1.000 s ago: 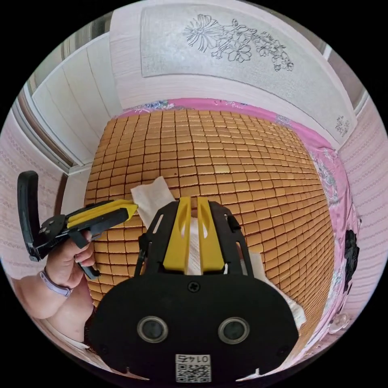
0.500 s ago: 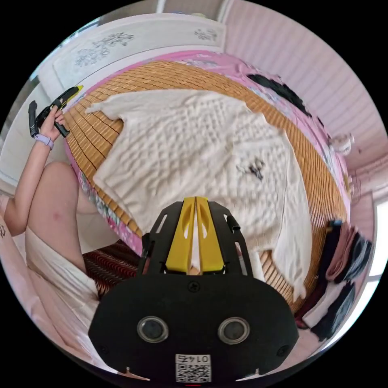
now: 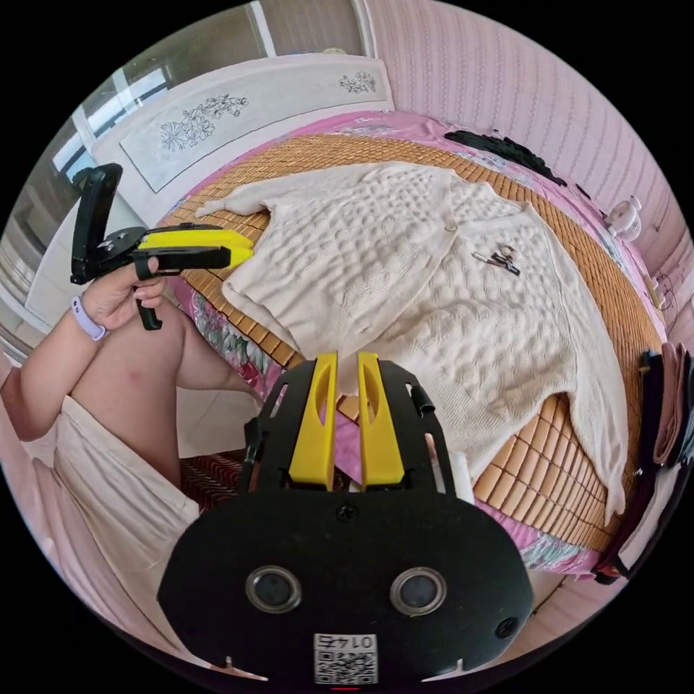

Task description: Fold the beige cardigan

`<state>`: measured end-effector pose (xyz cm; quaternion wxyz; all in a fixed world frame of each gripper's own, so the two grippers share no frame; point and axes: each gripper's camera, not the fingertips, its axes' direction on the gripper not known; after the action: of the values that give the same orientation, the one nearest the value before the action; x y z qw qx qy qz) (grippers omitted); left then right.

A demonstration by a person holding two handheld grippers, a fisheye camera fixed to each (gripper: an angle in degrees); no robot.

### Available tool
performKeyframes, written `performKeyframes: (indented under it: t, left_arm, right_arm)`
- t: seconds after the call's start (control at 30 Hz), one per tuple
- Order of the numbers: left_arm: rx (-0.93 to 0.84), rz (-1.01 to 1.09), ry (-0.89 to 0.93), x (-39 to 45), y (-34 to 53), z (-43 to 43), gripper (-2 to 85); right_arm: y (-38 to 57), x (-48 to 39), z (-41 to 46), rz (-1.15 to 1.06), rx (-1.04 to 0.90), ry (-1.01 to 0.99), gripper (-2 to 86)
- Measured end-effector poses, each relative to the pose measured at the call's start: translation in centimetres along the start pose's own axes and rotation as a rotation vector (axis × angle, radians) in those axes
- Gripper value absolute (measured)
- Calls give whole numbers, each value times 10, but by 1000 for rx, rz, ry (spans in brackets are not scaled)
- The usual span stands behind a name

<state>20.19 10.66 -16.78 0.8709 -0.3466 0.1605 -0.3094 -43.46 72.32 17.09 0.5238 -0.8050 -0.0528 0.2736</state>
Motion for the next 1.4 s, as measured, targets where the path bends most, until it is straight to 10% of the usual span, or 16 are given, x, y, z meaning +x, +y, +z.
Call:
performKeyframes:
  t: [0.33, 0.6, 1.0, 1.4]
  left_arm:
    - [-222, 20, -102, 56, -31, 102, 66]
    - [0, 89, 70, 112, -58, 101, 85]
    - [-57, 400, 155, 262, -185, 204, 84]
    - [-114, 638, 315, 432, -305, 359, 81]
  right_arm:
    - [53, 63, -56, -52, 134, -55, 2]
    - [158, 267, -179, 551, 493, 226, 44]
    - [350, 493, -246, 1072, 352, 610, 140]
    - [421, 595, -266, 1233, 254, 357, 107]
